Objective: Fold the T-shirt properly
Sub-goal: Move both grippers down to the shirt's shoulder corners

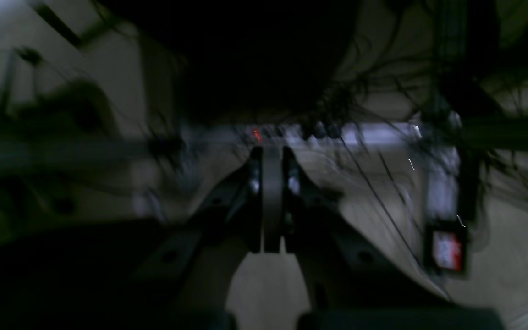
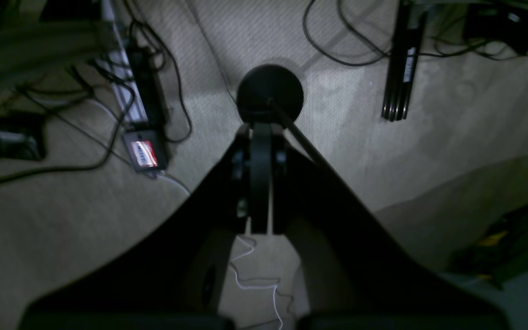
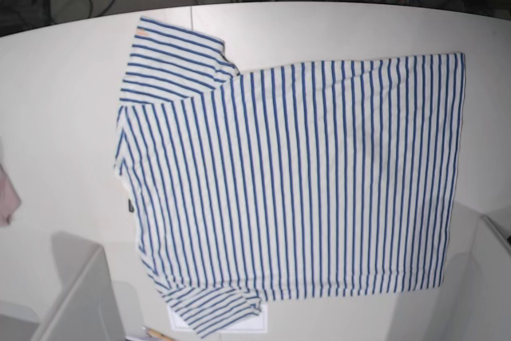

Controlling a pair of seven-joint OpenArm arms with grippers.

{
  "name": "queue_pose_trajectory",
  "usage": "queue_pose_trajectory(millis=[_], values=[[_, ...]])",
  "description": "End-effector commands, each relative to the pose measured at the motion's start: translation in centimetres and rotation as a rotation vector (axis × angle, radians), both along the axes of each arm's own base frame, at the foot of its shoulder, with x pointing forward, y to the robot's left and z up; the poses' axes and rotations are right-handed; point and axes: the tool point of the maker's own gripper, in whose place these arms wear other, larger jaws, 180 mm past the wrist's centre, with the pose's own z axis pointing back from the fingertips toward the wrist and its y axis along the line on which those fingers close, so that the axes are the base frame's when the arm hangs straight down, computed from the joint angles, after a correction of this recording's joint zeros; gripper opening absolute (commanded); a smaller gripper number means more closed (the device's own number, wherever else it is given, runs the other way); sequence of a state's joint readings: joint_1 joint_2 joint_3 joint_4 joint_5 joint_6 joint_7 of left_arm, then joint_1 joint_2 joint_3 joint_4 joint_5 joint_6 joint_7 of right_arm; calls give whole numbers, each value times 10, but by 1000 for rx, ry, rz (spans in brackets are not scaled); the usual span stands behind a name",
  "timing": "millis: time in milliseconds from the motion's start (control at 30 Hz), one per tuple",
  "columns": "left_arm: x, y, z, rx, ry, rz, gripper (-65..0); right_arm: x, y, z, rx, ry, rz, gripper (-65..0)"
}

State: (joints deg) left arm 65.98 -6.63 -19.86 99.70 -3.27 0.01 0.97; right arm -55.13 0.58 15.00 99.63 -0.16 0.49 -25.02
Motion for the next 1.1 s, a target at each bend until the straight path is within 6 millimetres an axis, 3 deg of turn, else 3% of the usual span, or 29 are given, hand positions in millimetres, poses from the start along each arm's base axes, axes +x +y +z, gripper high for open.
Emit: queue_pose_trajectory(millis=[0, 133, 200, 600, 833, 933, 1067], values=[[-2, -4, 13, 3, -16, -4, -650, 9, -7, 11, -23, -31, 3, -650], [25, -18, 49, 1, -106, -62, -650, 45, -10, 38, -43, -105, 5, -650], [33, -21, 58, 0, -135, -75, -650, 63, -11, 50, -52, -137, 0, -650], [81, 2, 71, 71, -293, -6, -650, 144, -5, 66, -24, -323, -87, -650], [110, 3, 77, 66, -382, 6, -650, 191, 15, 75, 76, -423, -9, -650], [125, 3, 80, 65, -426, 7, -502, 201, 24, 77, 164, -440, -46, -650], [137, 3, 84, 64, -460, 9, -295, 203, 18, 79, 289, -431, -160, -650]])
